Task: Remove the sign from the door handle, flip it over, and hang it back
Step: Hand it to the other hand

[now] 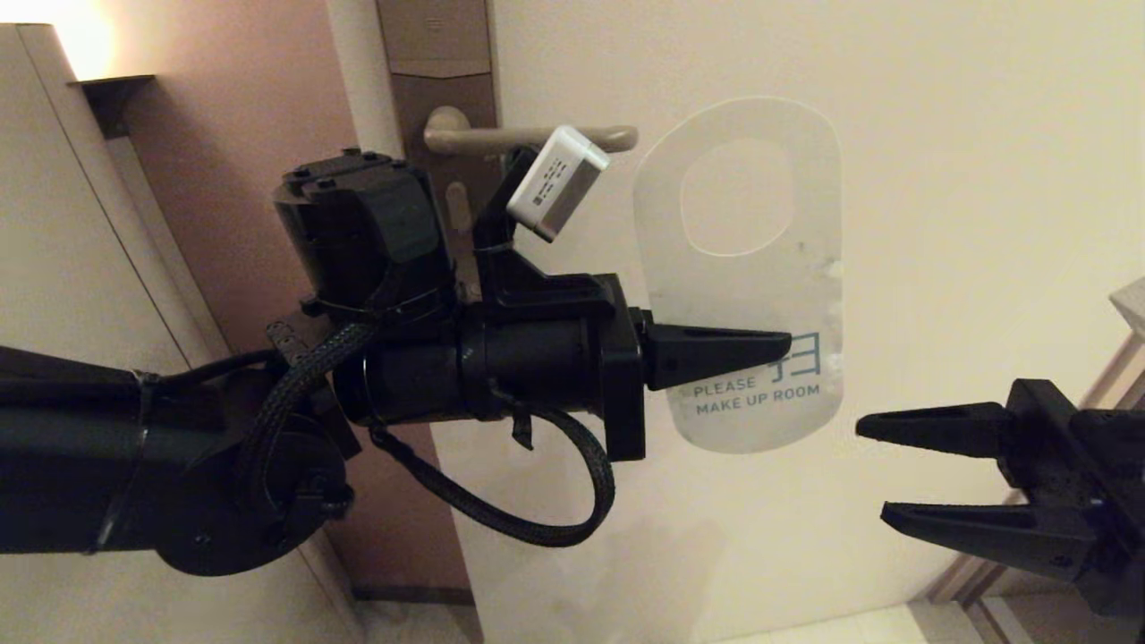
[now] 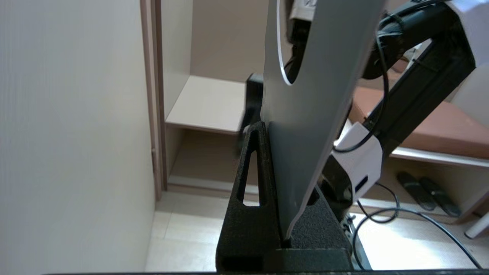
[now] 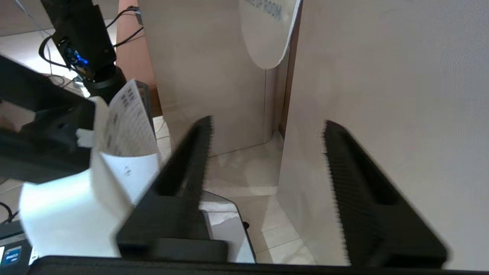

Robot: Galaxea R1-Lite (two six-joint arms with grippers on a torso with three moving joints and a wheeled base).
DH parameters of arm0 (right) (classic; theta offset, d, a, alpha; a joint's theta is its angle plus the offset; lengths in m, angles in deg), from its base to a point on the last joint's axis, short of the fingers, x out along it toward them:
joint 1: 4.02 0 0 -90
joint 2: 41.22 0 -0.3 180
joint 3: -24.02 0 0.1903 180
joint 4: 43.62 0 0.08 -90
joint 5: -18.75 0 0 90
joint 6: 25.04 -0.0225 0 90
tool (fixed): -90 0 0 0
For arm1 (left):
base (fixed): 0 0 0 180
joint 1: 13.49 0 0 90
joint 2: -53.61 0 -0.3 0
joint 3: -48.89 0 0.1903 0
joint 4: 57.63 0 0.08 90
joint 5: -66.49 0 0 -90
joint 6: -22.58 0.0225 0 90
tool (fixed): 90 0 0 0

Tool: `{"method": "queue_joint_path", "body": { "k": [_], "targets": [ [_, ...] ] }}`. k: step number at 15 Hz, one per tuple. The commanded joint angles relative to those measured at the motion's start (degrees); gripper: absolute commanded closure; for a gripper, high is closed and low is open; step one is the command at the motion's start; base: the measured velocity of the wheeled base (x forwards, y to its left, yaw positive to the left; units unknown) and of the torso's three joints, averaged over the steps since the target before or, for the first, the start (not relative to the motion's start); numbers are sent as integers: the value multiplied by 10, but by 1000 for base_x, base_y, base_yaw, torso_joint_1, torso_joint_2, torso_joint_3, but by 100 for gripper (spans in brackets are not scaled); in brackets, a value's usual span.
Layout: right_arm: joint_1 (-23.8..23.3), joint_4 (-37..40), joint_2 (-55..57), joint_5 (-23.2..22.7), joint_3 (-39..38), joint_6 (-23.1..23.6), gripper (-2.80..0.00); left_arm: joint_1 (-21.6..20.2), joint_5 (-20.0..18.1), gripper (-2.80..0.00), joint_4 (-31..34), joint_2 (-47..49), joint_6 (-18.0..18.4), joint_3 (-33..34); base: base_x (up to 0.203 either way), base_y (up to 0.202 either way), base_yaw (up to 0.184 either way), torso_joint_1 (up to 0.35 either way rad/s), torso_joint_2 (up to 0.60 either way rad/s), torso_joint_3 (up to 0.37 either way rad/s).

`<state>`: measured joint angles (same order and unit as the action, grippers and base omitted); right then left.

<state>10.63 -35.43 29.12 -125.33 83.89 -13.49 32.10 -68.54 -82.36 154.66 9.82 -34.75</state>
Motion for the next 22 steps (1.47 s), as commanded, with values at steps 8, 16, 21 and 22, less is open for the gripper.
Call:
{"method": "queue_joint_path", "body": {
  "k": [8, 16, 21, 22],
  "targets": [
    [73, -2, 48, -3, 24, -7, -280, 17, -13, 0, -5, 23, -5, -17, 0, 0, 0, 0, 0, 0],
    [99, -2, 75, -2, 59, -8, -280, 31, -14, 0, -5, 22, -5, -17, 0, 0, 0, 0, 0, 0],
    [111, -1, 75, -2, 59, -8, -280, 41, -15, 0, -4, 22, -5, -17, 0, 0, 0, 0, 0, 0],
    [111, -2, 75, -2, 59, -10, -280, 44, -15, 0, -3, 22, -5, -16, 0, 0, 0, 0, 0, 0]
  ]
}}
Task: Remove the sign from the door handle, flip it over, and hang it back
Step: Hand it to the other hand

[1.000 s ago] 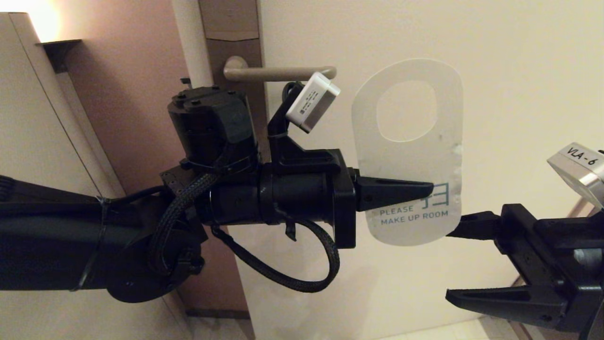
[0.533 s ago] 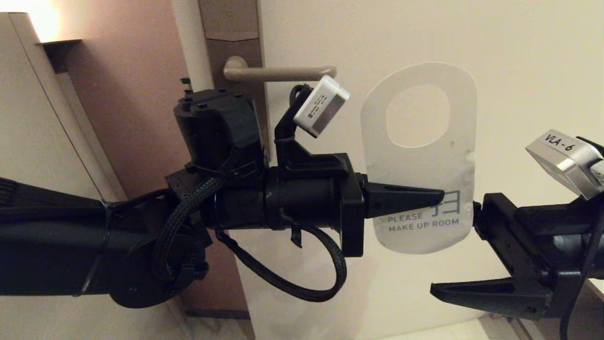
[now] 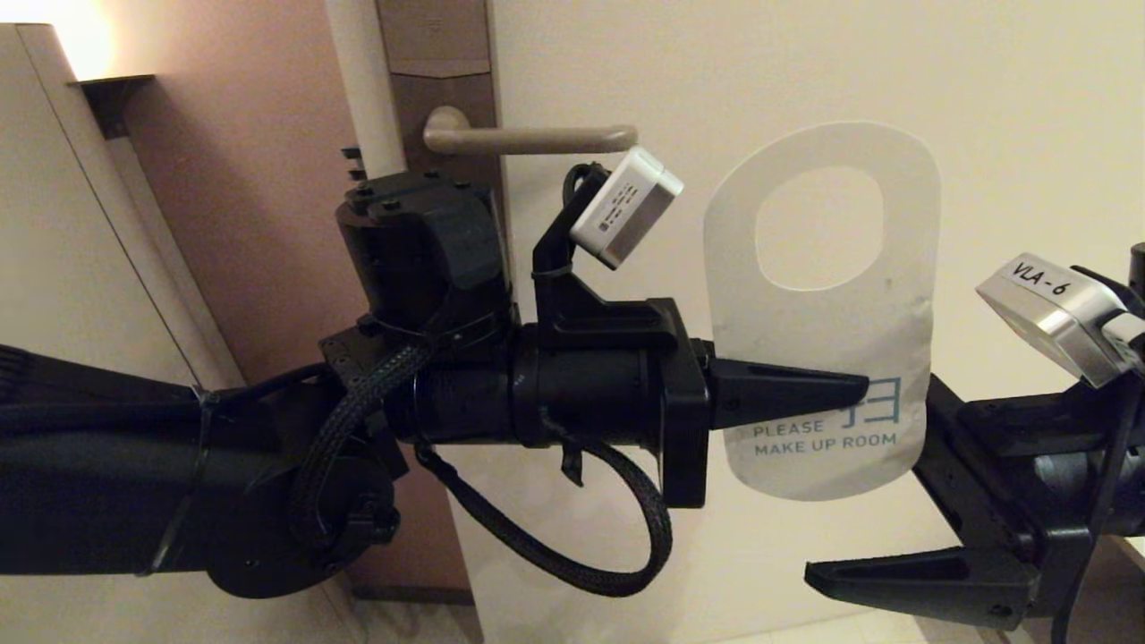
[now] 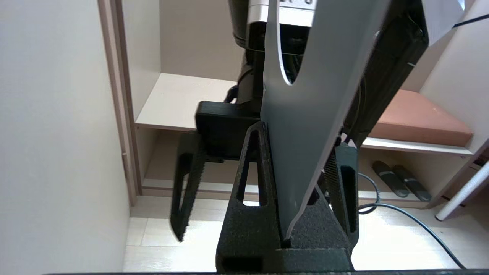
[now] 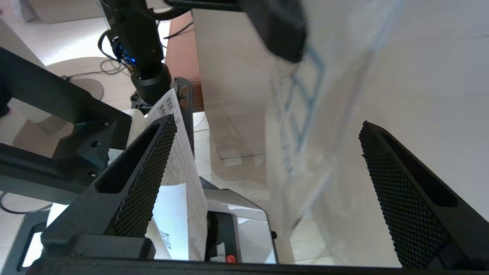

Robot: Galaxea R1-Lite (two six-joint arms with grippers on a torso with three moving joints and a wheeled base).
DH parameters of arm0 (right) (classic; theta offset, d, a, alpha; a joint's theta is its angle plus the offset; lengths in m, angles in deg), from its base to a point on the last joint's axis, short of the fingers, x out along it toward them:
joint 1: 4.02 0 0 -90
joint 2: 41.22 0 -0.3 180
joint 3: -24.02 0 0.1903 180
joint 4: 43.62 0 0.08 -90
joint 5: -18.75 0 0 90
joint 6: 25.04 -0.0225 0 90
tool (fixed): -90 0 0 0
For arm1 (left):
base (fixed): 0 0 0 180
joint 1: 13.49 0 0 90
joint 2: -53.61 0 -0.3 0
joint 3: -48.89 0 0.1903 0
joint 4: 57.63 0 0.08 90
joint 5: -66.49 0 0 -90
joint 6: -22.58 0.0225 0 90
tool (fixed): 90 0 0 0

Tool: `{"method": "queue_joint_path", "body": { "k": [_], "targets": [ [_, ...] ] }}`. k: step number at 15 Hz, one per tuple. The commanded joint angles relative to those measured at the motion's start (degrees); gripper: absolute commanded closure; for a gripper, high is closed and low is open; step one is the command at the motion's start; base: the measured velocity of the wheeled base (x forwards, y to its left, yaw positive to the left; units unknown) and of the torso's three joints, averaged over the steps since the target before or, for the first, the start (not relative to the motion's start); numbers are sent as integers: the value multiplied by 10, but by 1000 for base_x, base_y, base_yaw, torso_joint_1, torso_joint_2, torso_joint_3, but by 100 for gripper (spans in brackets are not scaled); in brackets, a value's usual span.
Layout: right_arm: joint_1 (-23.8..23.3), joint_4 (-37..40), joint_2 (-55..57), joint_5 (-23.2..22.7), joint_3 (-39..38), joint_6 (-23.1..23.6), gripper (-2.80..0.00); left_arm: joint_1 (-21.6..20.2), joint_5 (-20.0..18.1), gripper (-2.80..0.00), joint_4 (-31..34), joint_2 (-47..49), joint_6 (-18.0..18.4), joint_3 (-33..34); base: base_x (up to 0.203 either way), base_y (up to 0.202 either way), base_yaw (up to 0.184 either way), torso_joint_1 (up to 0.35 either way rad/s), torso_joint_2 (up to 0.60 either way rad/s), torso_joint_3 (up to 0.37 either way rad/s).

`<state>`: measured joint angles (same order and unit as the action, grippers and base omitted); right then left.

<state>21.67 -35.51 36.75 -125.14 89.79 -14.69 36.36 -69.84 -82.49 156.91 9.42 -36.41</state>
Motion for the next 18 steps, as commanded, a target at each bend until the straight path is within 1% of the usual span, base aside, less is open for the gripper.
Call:
{"method": "queue_joint_path", "body": {
  "k": [1, 11, 14, 18],
  "targets": [
    [1, -1, -1, -3, 0, -3, -280, 4, -3, 0, -2, 0, -1, 1, 0, 0, 0, 0, 0, 0],
    [0, 0, 8, 1, -2, -2, -280, 10, -3, 0, -2, -1, -1, 3, 0, 0, 0, 0, 0, 0],
    [-2, 0, 9, 2, -2, -2, -280, 17, -3, 0, -3, -4, 0, 13, 0, 0, 0, 0, 0, 0],
    [-5, 0, 8, 4, 3, -3, -280, 17, -2, 0, -4, -5, 1, 16, 0, 0, 0, 0, 0, 0]
  ]
}}
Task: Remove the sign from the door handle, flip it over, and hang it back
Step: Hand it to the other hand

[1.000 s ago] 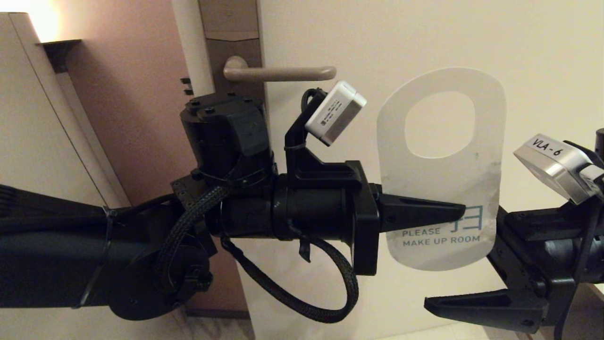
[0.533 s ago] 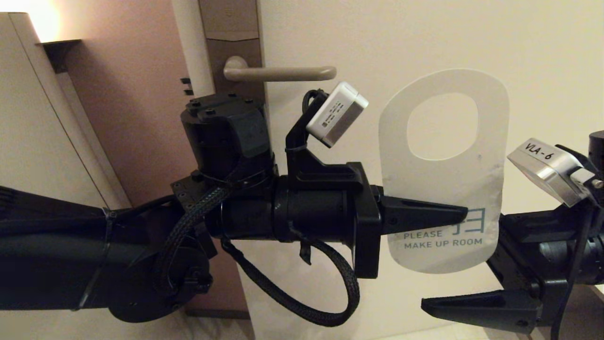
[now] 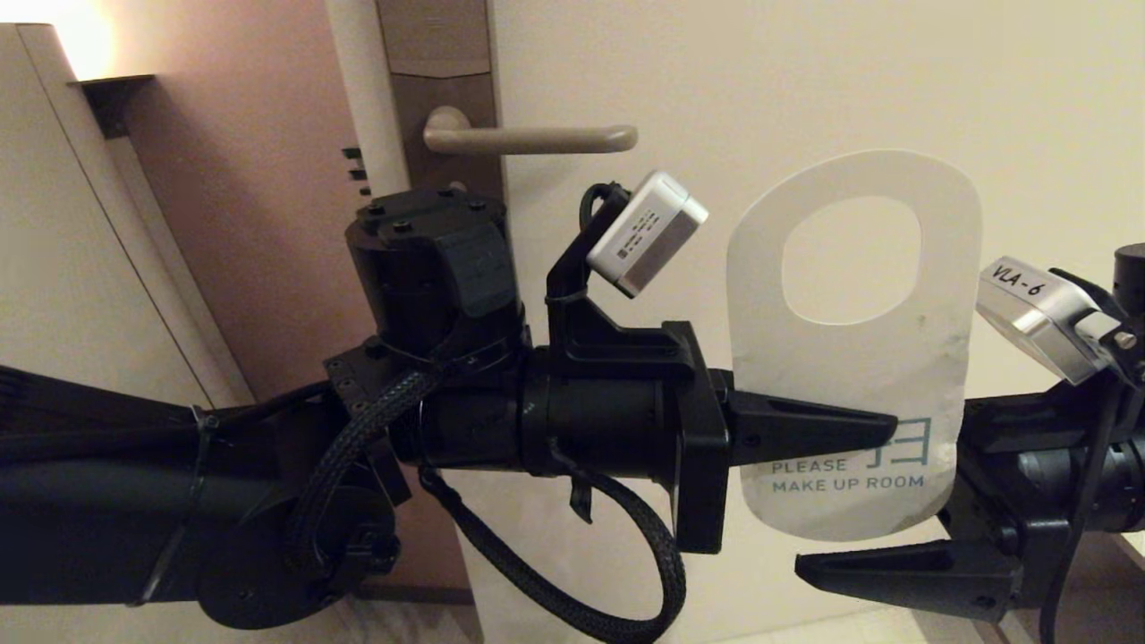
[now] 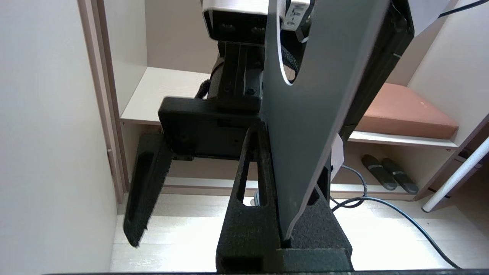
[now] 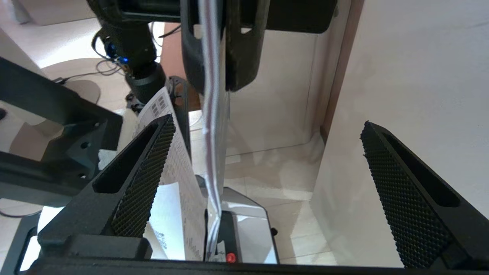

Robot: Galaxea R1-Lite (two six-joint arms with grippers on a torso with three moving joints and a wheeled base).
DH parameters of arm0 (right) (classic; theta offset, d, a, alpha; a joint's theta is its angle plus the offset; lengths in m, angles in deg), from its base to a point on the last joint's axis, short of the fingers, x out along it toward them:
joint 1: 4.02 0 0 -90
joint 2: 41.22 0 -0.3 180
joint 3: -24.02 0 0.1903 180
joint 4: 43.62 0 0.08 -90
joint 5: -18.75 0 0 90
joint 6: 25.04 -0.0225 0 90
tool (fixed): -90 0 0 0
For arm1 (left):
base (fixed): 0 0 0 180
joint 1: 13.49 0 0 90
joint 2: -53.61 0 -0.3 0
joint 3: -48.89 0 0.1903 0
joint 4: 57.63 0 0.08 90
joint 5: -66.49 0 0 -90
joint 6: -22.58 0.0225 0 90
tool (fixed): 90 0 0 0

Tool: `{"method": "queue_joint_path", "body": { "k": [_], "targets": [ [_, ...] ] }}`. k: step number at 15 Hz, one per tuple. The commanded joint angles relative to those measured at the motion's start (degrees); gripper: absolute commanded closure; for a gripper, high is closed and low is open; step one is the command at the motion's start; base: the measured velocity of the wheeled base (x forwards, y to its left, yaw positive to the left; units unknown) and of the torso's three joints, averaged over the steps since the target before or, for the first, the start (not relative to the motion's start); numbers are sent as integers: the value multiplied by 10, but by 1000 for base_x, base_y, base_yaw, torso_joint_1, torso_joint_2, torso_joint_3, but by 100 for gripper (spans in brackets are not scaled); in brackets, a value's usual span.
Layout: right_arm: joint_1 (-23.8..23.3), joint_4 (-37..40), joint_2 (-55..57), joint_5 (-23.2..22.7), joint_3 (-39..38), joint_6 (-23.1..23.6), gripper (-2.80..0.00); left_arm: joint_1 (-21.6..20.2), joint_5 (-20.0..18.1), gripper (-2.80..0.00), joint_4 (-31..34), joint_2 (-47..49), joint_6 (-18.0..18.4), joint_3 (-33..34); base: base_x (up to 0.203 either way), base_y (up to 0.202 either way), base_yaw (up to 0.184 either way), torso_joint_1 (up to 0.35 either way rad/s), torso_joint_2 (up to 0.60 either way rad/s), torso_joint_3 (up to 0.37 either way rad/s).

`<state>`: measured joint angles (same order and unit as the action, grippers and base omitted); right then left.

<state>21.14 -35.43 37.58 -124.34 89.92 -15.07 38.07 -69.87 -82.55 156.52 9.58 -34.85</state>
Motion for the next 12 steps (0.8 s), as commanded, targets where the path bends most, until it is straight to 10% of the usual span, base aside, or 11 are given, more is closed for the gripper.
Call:
{"method": "queue_joint_path", "body": {
  "k": [1, 8, 9, 12],
  "targets": [
    [0, -1, 0, 1, 3, 0, -280, 0, -2, 0, -3, -1, -1, 1, 0, 0, 0, 0, 0, 0],
    [0, -1, -3, 1, 3, 0, -280, 9, -2, 0, -2, 1, -1, 0, 0, 0, 0, 0, 0, 0],
    [0, -1, -3, 1, 3, 0, 0, 9, -2, 0, -2, 2, -1, 0, 0, 0, 0, 0, 0, 0],
    [0, -1, -5, 1, 1, 1, 0, 10, -2, 0, -2, 2, 0, 2, 0, 0, 0, 0, 0, 0]
  ]
}}
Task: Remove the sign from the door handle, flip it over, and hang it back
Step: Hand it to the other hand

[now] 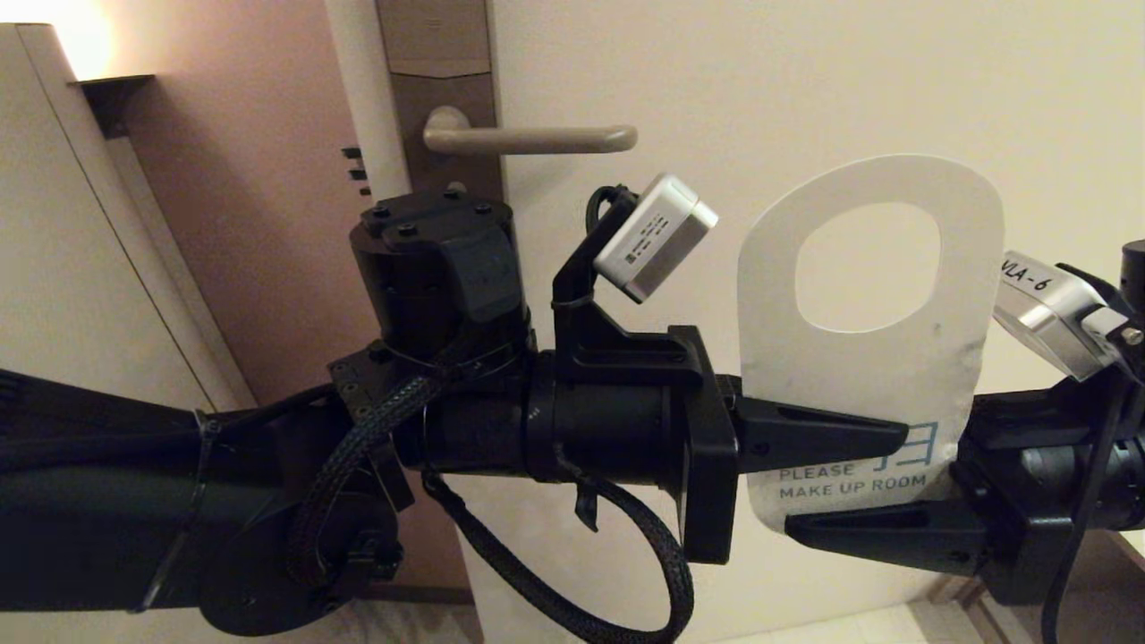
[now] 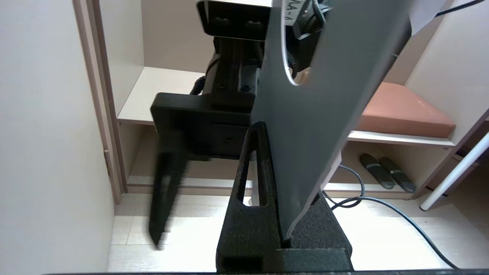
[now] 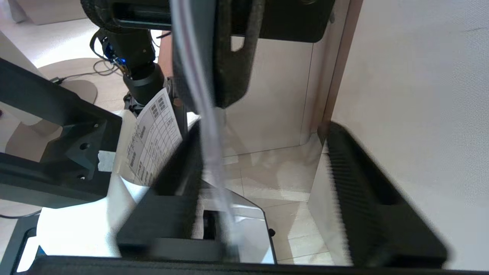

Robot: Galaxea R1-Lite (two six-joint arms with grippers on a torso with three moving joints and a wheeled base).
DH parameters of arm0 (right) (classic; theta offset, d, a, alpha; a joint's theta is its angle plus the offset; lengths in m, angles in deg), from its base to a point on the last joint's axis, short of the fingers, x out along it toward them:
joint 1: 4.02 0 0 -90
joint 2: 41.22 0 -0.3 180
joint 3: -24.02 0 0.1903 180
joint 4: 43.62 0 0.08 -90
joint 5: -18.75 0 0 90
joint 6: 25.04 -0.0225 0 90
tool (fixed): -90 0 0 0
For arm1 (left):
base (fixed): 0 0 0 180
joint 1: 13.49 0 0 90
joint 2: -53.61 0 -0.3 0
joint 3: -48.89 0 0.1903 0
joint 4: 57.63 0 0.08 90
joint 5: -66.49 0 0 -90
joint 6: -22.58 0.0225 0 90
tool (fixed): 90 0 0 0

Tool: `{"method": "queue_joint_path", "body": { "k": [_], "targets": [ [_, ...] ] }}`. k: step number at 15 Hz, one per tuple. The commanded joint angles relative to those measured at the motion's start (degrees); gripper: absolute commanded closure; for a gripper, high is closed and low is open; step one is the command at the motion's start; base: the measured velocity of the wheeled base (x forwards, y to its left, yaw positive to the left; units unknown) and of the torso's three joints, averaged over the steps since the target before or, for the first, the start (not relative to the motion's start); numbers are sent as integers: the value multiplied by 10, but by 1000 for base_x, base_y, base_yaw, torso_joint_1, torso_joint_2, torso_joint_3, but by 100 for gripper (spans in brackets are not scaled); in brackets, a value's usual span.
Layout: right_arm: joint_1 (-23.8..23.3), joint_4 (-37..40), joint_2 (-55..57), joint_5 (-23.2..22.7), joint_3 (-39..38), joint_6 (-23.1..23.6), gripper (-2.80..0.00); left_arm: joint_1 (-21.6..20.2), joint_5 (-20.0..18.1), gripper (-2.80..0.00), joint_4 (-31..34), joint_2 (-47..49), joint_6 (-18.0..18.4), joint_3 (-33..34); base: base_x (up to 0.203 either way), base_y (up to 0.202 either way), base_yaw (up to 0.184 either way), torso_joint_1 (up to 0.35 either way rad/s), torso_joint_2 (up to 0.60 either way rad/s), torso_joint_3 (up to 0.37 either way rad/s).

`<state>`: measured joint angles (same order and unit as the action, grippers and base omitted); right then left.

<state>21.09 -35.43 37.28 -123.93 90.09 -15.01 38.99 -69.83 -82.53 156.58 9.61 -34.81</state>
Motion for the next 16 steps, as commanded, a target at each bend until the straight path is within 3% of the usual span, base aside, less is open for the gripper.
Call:
{"method": "queue_joint_path", "body": {
  "k": [1, 12, 13, 16],
  "targets": [
    [0, -1, -2, -3, -2, 1, 0, 2, -3, 0, -3, 1, 0, 4, 0, 0, 0, 0, 0, 0],
    [0, -1, -4, -2, -3, 2, 0, 7, -1, 0, -3, 1, 3, 15, 0, 0, 0, 0, 0, 0],
    [0, -1, -4, -2, -3, 1, 0, 7, -1, -280, -3, 1, 4, 17, 0, 0, 0, 0, 0, 0],
    [0, -1, -6, -2, -6, 1, 0, 5, -1, -280, -6, 0, 4, 20, 0, 0, 0, 0, 0, 0]
  ]
}}
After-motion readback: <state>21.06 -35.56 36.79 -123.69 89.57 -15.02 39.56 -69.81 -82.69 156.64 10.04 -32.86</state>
